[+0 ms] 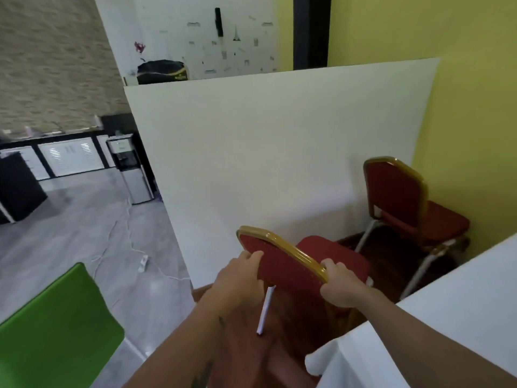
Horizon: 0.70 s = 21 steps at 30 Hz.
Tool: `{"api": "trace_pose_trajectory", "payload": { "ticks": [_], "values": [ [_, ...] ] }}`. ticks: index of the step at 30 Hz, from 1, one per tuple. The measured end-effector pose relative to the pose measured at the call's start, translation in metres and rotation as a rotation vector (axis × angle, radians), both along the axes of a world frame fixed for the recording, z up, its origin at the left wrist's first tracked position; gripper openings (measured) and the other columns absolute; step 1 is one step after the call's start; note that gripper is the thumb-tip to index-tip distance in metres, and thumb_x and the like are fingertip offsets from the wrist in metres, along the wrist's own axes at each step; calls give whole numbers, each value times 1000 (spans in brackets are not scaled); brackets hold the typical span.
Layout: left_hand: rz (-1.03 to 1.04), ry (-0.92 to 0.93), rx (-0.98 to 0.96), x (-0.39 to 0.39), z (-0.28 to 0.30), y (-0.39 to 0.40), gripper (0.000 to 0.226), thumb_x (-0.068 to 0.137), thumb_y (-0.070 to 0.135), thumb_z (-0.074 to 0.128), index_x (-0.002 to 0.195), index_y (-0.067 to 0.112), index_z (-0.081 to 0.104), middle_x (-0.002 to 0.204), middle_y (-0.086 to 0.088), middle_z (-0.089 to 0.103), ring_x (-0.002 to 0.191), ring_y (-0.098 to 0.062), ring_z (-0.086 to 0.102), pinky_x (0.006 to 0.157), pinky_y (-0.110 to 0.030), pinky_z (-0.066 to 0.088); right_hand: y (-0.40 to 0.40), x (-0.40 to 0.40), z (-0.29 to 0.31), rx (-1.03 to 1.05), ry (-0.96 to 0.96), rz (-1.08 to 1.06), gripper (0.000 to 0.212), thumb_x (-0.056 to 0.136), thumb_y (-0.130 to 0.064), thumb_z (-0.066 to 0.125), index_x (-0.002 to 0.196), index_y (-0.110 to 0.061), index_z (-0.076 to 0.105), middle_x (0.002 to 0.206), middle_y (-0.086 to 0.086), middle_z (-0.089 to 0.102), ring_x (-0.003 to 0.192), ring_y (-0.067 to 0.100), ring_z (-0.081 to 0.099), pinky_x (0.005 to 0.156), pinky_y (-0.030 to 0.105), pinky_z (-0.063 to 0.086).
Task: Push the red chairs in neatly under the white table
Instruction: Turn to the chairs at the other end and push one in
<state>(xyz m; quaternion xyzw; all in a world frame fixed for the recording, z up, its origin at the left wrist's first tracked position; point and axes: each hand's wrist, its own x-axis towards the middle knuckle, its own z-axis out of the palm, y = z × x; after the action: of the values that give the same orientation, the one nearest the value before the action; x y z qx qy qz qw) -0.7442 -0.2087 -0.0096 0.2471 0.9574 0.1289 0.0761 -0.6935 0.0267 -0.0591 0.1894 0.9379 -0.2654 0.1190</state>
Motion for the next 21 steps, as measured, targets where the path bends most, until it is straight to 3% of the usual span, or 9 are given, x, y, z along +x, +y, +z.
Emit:
{"api": "trace_pose_trajectory", "payload": {
  "ticks": [8,11,13,15,18,21],
  "values": [
    [-178,20,-75,-111,-24,42,71,88,20,60,154,20,33,154,-10,38,133,-34,45,106,-49,46,-6,-91,-29,-49,-114,-57,75,90,-26,53,157,-22,21,142,12,43,130,36,46,108,51,43],
    [-245,11,-227,-139,-41,58,81,86,23,63,157,22,25,161,-13,25,145,-37,29,115,-55,33,-1,-104,-36,54,-114,-59,58,88,-27,54,144,-23,40,122,6,57,118,33,57,104,49,44],
    [-307,76,-353,-157,-58,67,88,84,32,66,158,25,18,163,-13,17,151,-37,15,119,-61,20,3,-104,-40,78,-106,-72,42,86,-28,56,128,-29,51,109,1,56,111,31,59,97,46,46],
    [-382,153,-385,-179,-74,79,85,82,35,67,155,28,23,159,-10,28,150,-33,20,118,-62,18,8,-107,-43,34,-137,-90,37,84,-29,59,120,-33,55,106,0,55,108,30,58,93,44,48],
    [-522,121,-371,-212,-74,100,50,79,30,67,127,29,52,125,-2,61,120,-28,56,106,-52,43,15,-111,-46,34,-137,-110,39,77,-32,62,116,-38,59,107,0,61,105,30,61,89,42,51],
    [-720,43,-430,-230,-64,120,15,73,29,60,88,30,58,91,2,64,88,-25,64,82,-44,59,13,-112,-45,88,-165,-119,41,78,-27,60,118,-33,64,108,1,66,101,28,64,84,38,51]
  ]
}}
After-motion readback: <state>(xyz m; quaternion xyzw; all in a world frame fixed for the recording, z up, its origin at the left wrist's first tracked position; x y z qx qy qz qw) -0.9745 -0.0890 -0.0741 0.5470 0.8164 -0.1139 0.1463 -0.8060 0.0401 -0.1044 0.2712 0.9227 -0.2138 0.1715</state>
